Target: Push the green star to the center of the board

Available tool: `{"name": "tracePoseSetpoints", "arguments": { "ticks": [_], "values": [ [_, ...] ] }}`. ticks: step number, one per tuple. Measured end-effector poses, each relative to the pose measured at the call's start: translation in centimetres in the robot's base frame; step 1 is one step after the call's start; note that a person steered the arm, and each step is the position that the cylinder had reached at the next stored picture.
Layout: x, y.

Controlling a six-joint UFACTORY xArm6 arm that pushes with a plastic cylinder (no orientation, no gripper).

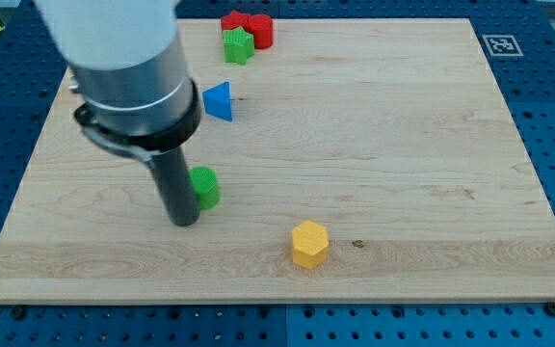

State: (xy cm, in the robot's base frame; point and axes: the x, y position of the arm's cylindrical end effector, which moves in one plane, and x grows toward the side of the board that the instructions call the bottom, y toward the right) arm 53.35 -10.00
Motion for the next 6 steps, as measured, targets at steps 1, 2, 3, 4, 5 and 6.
{"name": "tracePoseSetpoints", "arguments": {
  "ticks": [1,2,3,4,5,6],
  "values": [
    [-2.4,0.2],
    [-2.8,0.2],
    [-3.9,1.0],
    [-5.5,1.2],
    [-7.7,2.1],
    [-8.9,5.9]
  ]
}}
